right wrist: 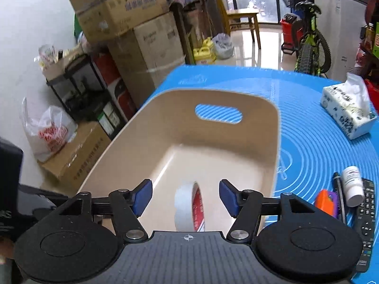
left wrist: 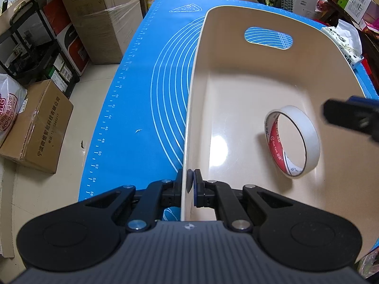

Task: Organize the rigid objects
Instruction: 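Carry the tape roll into the bin and open the right gripper, then grasp the green ointment tin with the right gripper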

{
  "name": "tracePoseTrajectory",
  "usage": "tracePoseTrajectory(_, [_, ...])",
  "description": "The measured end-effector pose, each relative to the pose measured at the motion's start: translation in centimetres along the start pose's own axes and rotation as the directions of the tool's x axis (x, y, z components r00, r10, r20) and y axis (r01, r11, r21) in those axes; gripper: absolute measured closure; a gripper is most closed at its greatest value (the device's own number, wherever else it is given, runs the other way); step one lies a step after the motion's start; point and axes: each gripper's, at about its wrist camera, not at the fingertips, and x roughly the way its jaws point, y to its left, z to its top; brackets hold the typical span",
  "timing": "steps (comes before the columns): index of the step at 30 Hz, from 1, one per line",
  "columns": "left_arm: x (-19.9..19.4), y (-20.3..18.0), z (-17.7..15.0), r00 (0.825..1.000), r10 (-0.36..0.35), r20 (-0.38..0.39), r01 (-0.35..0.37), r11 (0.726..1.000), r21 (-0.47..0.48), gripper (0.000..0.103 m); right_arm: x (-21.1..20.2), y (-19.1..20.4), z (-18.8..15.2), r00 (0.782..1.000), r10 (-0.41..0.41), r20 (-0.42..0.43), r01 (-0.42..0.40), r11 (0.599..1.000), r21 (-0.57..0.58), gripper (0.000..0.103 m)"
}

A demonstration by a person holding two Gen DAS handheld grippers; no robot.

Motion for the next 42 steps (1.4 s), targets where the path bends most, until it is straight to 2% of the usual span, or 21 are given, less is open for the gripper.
tracePoseTrajectory(8, [0.0,0.0,0.0,1.0,0.002,0.002,-0.002,1.0,0.0,0.095,-3.4,-4.3,0.1,0.997,-0.041,0.063,0.038,0.998,0.047,0.031])
tracePoseTrajectory(12, [-0.1,0.0,-0.1,1.0,0.005,0.006,-0.005,1.0,0.002,0.095,-5.1,-7.1,-0.3,0.991,-0.102,0.082,0.096,0.992,0.078,0.029])
tracePoseTrajectory(20, [-0.1,-0.1,-0.1,1.0,0.009,0.007,-0.009,1.0,0.012,0.095,-5.0,-12.3,-2.7,0.974,-0.224,0.026,0.22,0.969,0.114,0.029])
tracePoseTrajectory(25, [-0.1,-0.1,-0.1,1.0,0.007,0.007,-0.007,1.0,0.015,0.095,-3.4,-14.2,-4.7,0.97,-0.241,-0.041,0.244,0.966,0.089,0.029])
tracePoseTrajectory(30, [-0.1,-0.3,-0.1,1.0,0.009,0.007,-0.009,1.0,0.014,0.095,-2.1,-14.4,-6.1,0.967,-0.233,-0.099,0.234,0.972,-0.001,0.029])
tracePoseTrajectory(38, [-0.1,-0.3,-0.1,1.0,0.01,0.007,-0.01,1.0,0.015,0.095,-0.8,-12.2,-7.4,0.968,-0.211,-0.138,0.189,0.969,-0.156,0.03])
tracePoseTrajectory(42, [-0.1,-0.3,-0.1,1.0,0.009,0.007,-0.009,1.0,0.016,0.095,-0.1,-11.3,-8.0,0.963,-0.227,-0.145,0.19,0.954,-0.232,0.03])
